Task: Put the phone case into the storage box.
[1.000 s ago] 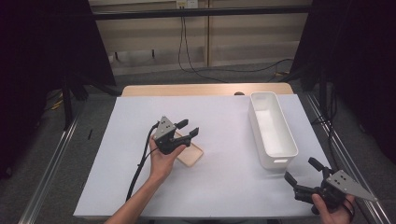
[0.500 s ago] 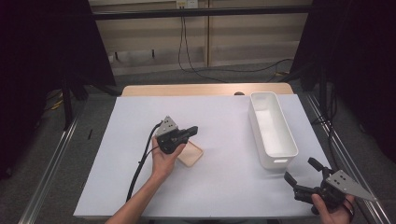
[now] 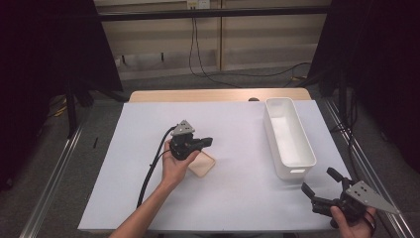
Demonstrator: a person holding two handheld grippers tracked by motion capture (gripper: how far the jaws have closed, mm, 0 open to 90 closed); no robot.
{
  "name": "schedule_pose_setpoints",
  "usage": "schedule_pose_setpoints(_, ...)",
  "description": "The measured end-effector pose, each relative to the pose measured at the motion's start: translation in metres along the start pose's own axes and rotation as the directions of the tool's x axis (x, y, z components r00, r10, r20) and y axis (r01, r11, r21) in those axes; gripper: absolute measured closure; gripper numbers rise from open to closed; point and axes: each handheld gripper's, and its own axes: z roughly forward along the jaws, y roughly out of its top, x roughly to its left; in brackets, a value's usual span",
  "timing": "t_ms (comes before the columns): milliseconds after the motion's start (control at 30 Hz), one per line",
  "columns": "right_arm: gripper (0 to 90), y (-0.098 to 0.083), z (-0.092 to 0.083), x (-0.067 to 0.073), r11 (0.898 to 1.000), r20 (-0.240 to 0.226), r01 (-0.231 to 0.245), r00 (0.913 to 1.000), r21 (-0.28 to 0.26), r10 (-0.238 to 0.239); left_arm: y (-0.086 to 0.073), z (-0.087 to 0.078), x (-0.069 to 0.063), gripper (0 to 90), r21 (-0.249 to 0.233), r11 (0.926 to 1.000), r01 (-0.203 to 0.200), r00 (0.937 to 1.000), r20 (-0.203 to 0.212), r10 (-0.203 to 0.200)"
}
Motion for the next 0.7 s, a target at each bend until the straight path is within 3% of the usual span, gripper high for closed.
schedule_pose_setpoints(167, 0.7, 0.000, 0.000, 0.000, 1.000, 0.000, -0.004, 1.0000, -0.001, 0.004, 0.006, 0.004, 0.001, 90.0, 0.084, 0.9965, 0.001, 0.9999, 0.015, -0.002)
schedule_pose_setpoints(200, 0.8, 0.000, 0.000, 0.000, 1.000, -0.001, -0.002, 1.0000, -0.001, 0.002, 0.009, 0.006, 0.000, 90.0, 0.118, 0.9931, -0.003, 1.0000, 0.008, 0.002)
schedule_pose_setpoints(333, 0.7, 0.000, 0.000, 0.000, 1.000, -0.002, 0.000, 1.0000, 0.000, 0.000, 0.012, 0.011, 0.001, 90.0, 0.169, 0.9857, 0.004, 0.9998, 0.016, -0.007)
schedule_pose_setpoints(367, 0.8, 0.000, 0.000, 0.000, 1.000, -0.002, -0.001, 1.0000, 0.000, 0.001, 0.013, 0.014, 0.001, 90.0, 0.199, 0.9799, -0.002, 0.9999, -0.011, 0.005)
schedule_pose_setpoints(433, 0.7, 0.000, 0.000, 0.000, 1.000, -0.001, 0.000, 1.0000, 0.000, 0.000, 0.014, 0.018, 0.002, 90.0, 0.252, 0.9678, 0.010, 0.9999, -0.013, -0.007)
schedule_pose_setpoints(467, 0.7, 0.000, 0.000, 0.000, 1.000, -0.001, 0.000, 1.0000, 0.000, 0.000, 0.014, 0.018, 0.002, 90.0, 0.252, 0.9678, 0.010, 0.9999, -0.013, -0.007)
schedule_pose_setpoints(533, 0.8, 0.000, 0.000, 0.000, 1.000, 0.000, -0.002, 1.0000, 0.001, 0.002, 0.015, 0.021, 0.003, 90.0, 0.280, 0.9600, 0.005, 0.9999, -0.016, 0.000)
schedule_pose_setpoints(600, 0.8, 0.000, 0.000, 0.000, 1.000, -0.002, 0.000, 1.0000, -0.002, 0.000, 0.016, 0.024, 0.006, 90.0, 0.327, 0.9450, -0.004, 0.9999, -0.014, 0.010)
schedule_pose_setpoints(633, 0.8, 0.000, 0.000, 0.000, 1.000, -0.002, 0.000, 1.0000, -0.001, 0.000, 0.016, 0.025, 0.006, 90.0, 0.342, 0.9397, -0.008, 0.9999, -0.010, 0.012)
schedule_pose_setpoints(667, 0.8, 0.000, 0.000, 0.000, 1.000, -0.002, 0.000, 1.0000, -0.001, 0.000, 0.016, 0.025, 0.006, 90.0, 0.342, 0.9397, -0.008, 0.9999, -0.010, 0.012)
schedule_pose_setpoints(700, 0.8, 0.000, 0.000, 0.000, 1.000, -0.002, -0.002, 1.0000, 0.000, 0.002, 0.017, 0.027, 0.007, 90.0, 0.364, 0.9314, -0.014, 0.9997, -0.013, 0.020)
